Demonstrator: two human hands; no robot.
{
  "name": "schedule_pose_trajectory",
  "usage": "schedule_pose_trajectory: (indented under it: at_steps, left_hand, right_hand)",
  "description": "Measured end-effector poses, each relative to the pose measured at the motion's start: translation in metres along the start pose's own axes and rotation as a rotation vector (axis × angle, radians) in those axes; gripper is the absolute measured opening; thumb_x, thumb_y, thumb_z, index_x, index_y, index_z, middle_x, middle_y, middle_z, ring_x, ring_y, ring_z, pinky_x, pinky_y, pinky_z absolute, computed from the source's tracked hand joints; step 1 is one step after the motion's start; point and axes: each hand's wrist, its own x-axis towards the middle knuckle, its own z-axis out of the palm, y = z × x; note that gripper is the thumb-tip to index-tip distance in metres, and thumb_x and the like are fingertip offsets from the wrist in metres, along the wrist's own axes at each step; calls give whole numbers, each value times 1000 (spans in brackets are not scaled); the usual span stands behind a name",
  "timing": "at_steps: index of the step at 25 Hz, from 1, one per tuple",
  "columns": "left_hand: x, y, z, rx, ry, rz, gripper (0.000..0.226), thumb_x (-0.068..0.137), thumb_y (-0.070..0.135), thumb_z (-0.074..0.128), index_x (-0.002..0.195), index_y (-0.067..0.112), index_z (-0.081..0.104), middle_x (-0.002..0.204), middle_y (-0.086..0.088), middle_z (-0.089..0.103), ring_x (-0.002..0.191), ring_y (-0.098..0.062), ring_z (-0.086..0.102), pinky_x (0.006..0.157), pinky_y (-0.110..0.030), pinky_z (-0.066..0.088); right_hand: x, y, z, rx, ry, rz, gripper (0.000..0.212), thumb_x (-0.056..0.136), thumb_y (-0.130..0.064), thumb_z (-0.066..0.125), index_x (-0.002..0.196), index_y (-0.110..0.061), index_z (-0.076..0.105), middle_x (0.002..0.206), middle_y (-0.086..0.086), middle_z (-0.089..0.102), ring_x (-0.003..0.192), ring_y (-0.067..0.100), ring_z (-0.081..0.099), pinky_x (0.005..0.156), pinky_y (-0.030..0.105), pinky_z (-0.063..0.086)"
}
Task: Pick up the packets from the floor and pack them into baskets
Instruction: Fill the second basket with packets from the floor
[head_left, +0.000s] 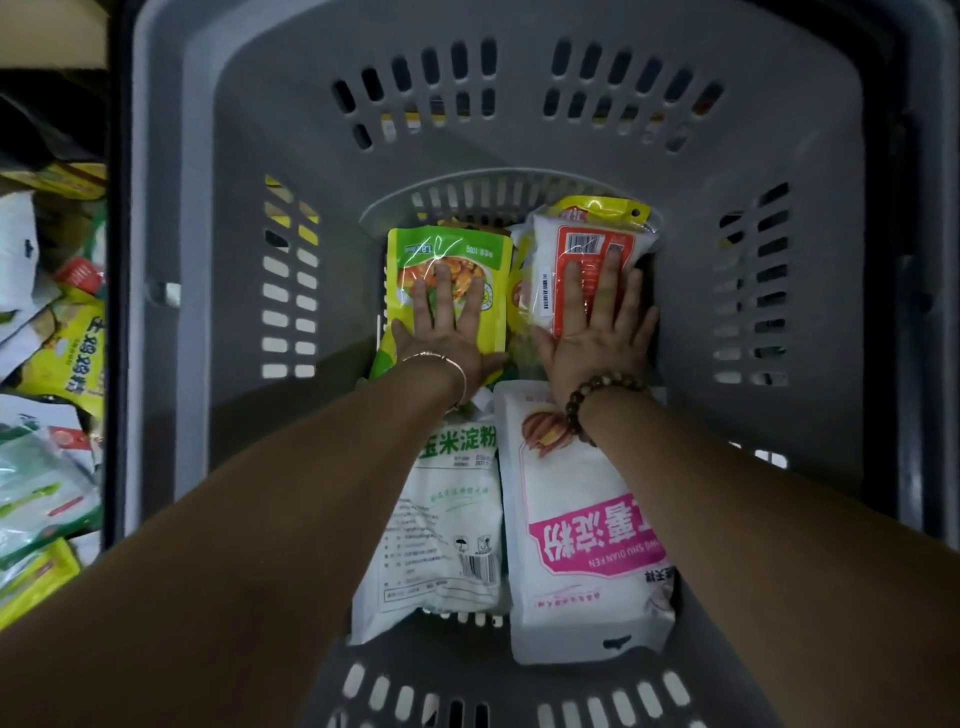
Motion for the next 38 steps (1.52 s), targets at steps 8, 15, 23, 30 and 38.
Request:
schedule_pose_trajectory:
  at_steps: [8,15,23,30,38]
  left_hand:
    - [-37,-6,-34,-351,86,-28,75,88,28,55,149,23,12,159,-5,-2,145,-28,8,113,-41,24]
    - [-133,-15,-60,-620,361,93,55,88,19,56,140,16,39,150,-9,30,138,-25,28,111,-26,23]
    - [-272,-115,-95,-975,733,114,49,79,19,57,127,12,52,123,7,47,111,-8,45,87,-11,35]
    - [-319,-248,-37,-854,823,-207,53,79,31,49,126,7,52,133,-13,49,123,-19,40,98,-16,28]
    - [-366,-369,63,-911,593,-563,54,83,12,64,133,13,47,146,-9,33,133,-27,36,100,-38,38]
  right_hand:
    - [-1,-7,-19,-42,-103,5,72,96,-51,28,147,-29,-17,155,9,-25,143,34,-16,114,54,-2]
    - [-61,-36,-61,135,72,-70,65,96,-27,44,151,-18,9,158,11,10,144,30,10,115,43,13]
    - [-125,-147,-136,315,545,-700,50,88,-16,50,134,-1,37,129,26,51,118,35,41,99,40,32]
    - [-183,-286,-116,235,295,-929,56,84,-21,51,135,-1,42,129,21,53,117,35,50,96,45,42]
    - [-235,-411,-3,-45,-151,-953,57,87,-15,56,141,-8,38,133,16,51,120,33,49,99,41,37]
